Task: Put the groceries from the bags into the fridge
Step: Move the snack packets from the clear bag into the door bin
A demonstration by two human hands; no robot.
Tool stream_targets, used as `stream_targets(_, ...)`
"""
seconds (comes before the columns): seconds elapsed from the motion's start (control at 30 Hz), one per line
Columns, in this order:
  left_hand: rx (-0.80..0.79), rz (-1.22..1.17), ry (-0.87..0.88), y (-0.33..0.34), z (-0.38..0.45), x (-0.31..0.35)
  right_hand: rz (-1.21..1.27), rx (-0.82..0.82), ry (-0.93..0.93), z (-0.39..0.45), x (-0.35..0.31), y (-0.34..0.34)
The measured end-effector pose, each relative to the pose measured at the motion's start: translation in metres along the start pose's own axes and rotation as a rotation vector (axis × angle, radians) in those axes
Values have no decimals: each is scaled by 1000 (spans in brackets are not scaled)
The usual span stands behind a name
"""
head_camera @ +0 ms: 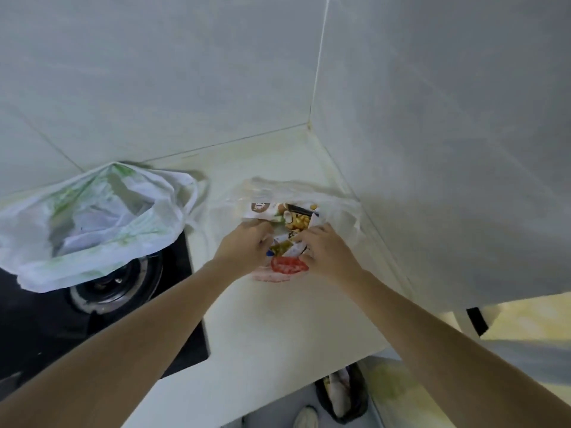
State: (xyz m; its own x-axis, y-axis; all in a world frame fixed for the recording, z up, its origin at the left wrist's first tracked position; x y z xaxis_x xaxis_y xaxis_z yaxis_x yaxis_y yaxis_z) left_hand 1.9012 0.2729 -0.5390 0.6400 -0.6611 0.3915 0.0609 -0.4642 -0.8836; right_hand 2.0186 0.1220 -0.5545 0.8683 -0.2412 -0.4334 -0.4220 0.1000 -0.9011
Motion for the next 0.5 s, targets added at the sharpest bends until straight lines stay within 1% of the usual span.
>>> stream_targets(0.13, -67, 159, 0, 28, 9, -8, -170, -47, -23, 8, 8, 17)
stream_targets(0.2, -74, 232, 22, 33, 8, -11, -257, -68, -15, 9, 7, 19)
stream_targets(0.3, -75, 292, 60, 36, 6, -13, -292, -84, -2, 12, 6, 18)
stream_targets(0.37, -58, 300, 70, 36, 7, -15, -317, -86, 2, 15, 4, 17)
stream_targets(0.5, -35, 241, 72, 28, 11, -19, -296, -32, 20, 18, 5, 12)
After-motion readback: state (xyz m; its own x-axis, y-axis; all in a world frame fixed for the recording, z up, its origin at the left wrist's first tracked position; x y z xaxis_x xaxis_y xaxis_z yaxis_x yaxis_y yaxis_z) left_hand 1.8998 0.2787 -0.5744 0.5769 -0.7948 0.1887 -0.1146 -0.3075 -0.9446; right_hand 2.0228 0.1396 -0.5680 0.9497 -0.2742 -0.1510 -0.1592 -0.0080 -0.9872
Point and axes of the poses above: each hand's wrist, its own z-axis towards the middle knuckle, its own y-axis out of the palm, x = y × z, the point moved 4 cm from there along z, towards the middle knuckle, and after that the axes turned 13 degrees about -y, right-handed, at the moved point
